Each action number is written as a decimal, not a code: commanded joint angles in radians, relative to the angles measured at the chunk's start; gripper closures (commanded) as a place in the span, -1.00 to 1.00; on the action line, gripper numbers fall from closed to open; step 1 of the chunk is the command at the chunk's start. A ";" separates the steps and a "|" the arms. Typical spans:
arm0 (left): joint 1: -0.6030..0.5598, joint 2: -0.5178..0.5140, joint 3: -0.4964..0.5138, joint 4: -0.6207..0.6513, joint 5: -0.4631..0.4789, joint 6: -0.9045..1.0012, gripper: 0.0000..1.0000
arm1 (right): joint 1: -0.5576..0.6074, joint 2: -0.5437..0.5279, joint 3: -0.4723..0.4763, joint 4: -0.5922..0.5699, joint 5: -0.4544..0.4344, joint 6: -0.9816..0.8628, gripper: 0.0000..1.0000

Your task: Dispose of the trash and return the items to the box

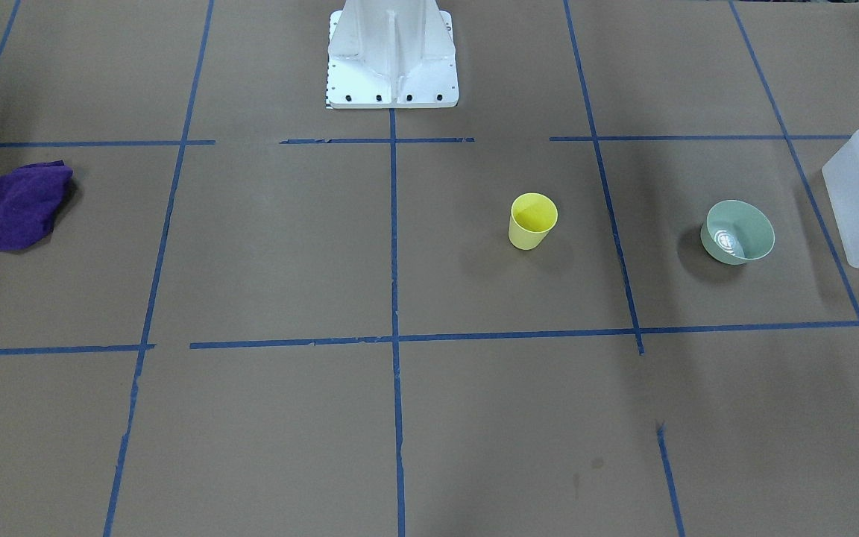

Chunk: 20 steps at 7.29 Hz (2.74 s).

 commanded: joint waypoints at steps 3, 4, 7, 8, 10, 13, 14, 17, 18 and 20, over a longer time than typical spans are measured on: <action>0.001 -0.012 -0.094 -0.003 -0.002 0.000 -1.00 | 0.000 0.003 0.017 0.001 0.002 0.002 -1.00; 0.005 -0.034 -0.130 -0.032 0.002 -0.006 -1.00 | 0.000 0.002 0.020 0.001 0.001 0.002 -1.00; 0.170 -0.136 -0.245 -0.046 -0.029 -0.274 -1.00 | 0.000 -0.003 0.023 0.001 0.002 0.003 -1.00; 0.203 -0.178 -0.242 -0.078 -0.035 -0.272 -1.00 | 0.000 -0.004 0.023 0.001 0.002 0.003 -1.00; 0.316 -0.222 -0.259 -0.190 -0.026 -0.486 -1.00 | 0.000 -0.010 0.025 0.001 0.004 0.003 -1.00; 0.552 -0.218 -0.319 -0.397 0.154 -0.959 -1.00 | 0.000 -0.018 0.034 -0.001 0.004 0.003 -1.00; 0.646 -0.219 -0.345 -0.393 0.205 -1.083 -1.00 | 0.000 -0.018 0.034 -0.001 0.004 0.003 -1.00; 0.852 -0.207 -0.357 -0.385 0.363 -1.233 -1.00 | 0.000 -0.018 0.038 -0.002 0.004 0.003 -1.00; 0.880 -0.206 -0.347 -0.370 0.368 -1.244 -0.98 | 0.000 -0.018 0.040 -0.002 0.004 0.003 -1.00; 0.920 -0.190 -0.336 -0.361 0.382 -1.246 -0.95 | 0.000 -0.032 0.055 -0.002 0.004 0.003 -1.00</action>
